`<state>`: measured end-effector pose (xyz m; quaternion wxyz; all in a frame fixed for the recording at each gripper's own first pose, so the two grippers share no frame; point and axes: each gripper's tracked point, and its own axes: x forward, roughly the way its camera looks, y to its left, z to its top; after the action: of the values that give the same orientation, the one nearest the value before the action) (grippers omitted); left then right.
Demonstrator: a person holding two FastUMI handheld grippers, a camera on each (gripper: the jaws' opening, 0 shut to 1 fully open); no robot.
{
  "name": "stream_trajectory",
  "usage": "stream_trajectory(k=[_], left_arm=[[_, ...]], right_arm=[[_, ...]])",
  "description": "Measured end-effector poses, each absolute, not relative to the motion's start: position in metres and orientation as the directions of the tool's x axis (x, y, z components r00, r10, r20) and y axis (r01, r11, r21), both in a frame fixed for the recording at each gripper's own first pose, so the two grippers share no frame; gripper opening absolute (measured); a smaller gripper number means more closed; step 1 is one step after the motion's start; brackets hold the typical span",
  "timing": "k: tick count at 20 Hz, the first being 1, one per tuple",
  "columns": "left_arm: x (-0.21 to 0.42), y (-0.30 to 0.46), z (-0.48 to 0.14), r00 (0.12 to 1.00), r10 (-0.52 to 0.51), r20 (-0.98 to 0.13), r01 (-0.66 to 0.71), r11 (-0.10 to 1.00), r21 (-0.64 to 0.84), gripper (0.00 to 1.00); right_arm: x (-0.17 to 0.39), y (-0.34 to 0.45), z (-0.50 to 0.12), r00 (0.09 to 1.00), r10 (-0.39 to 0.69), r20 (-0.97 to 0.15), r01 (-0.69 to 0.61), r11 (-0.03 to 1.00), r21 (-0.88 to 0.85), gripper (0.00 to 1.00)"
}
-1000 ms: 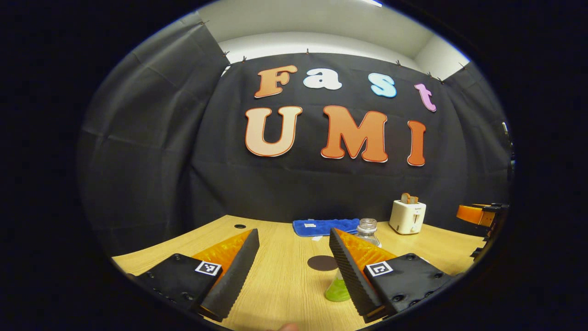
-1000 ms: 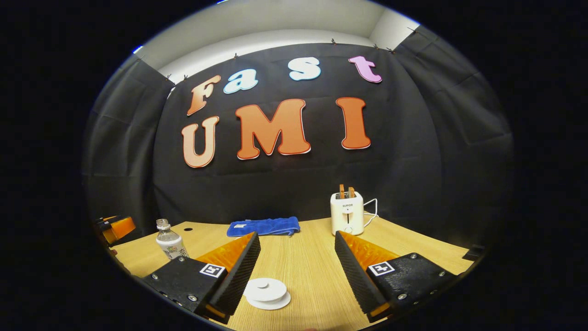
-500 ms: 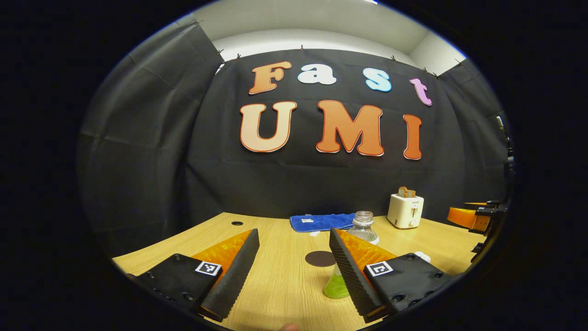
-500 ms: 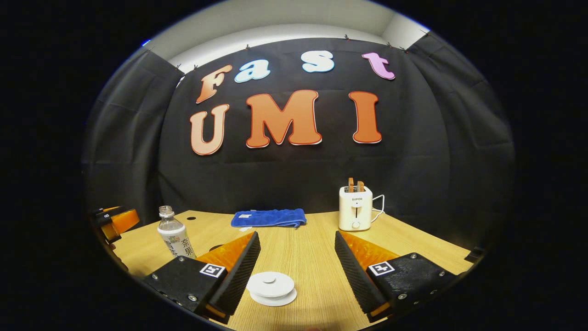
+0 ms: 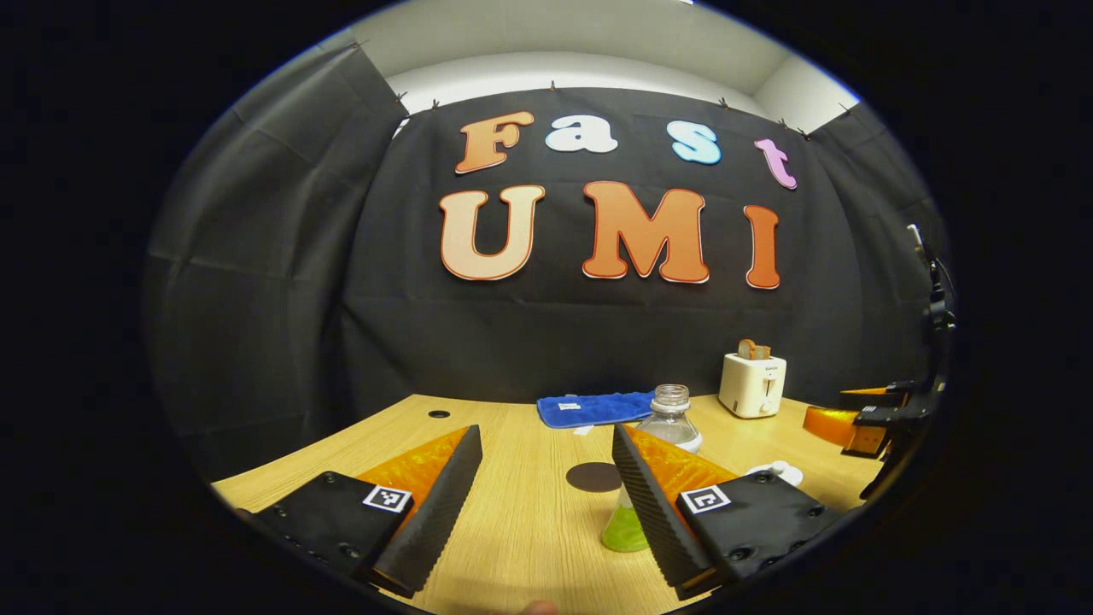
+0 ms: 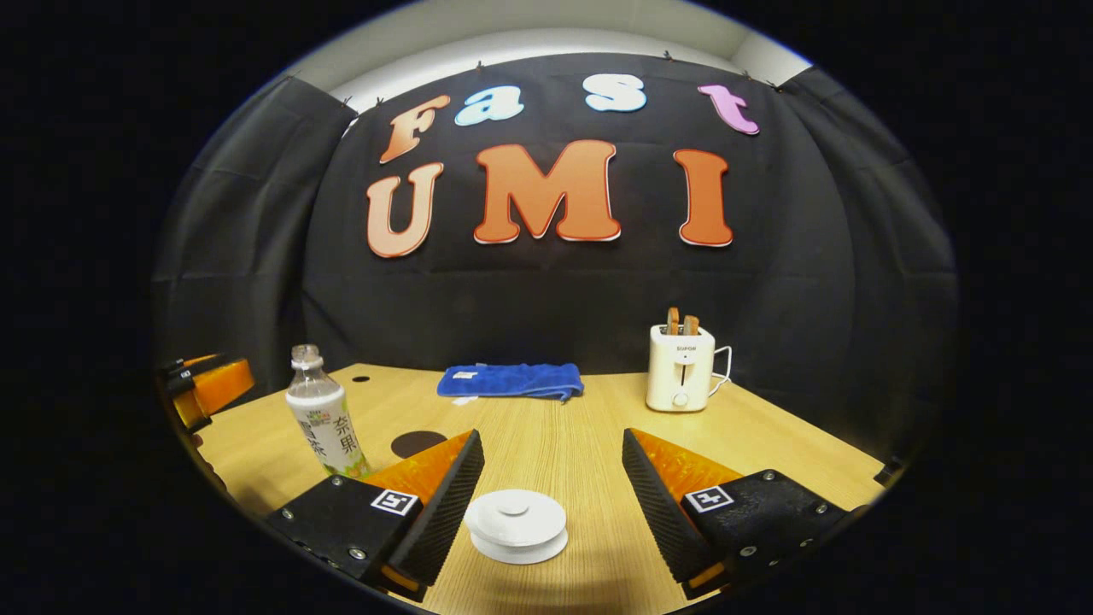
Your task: Open the teacup lid with one hand, grasp the water bottle and pour water into the teacup with the other hand; after pouring, place the water bottle on the coaster and then close the teacup lid.
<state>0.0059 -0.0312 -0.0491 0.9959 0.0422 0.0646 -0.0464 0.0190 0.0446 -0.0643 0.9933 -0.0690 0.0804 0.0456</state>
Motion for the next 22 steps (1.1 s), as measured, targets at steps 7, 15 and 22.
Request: stream_trajectory(k=[7, 15, 22], left_arm=[[0.008, -0.037, -0.052, 0.985, -0.098, -0.142, 0.111, 0.990, 0.090, 0.98], [0.009, -0.042, -0.060, 0.982, -0.101, -0.159, 0.117, 0.988, 0.096, 0.99], [0.007, -0.045, -0.062, 0.980, -0.109, -0.165, 0.126, 0.987, 0.097, 0.99]], right_arm=[[0.035, 0.061, -0.113, 0.961, 0.079, -0.267, -0.133, 0.973, -0.190, 0.94], [0.040, 0.066, -0.139, 0.934, 0.100, -0.343, -0.161, 0.975, -0.154, 0.52], [0.038, 0.061, -0.129, 0.937, 0.107, -0.333, -0.145, 0.985, -0.091, 0.23]])
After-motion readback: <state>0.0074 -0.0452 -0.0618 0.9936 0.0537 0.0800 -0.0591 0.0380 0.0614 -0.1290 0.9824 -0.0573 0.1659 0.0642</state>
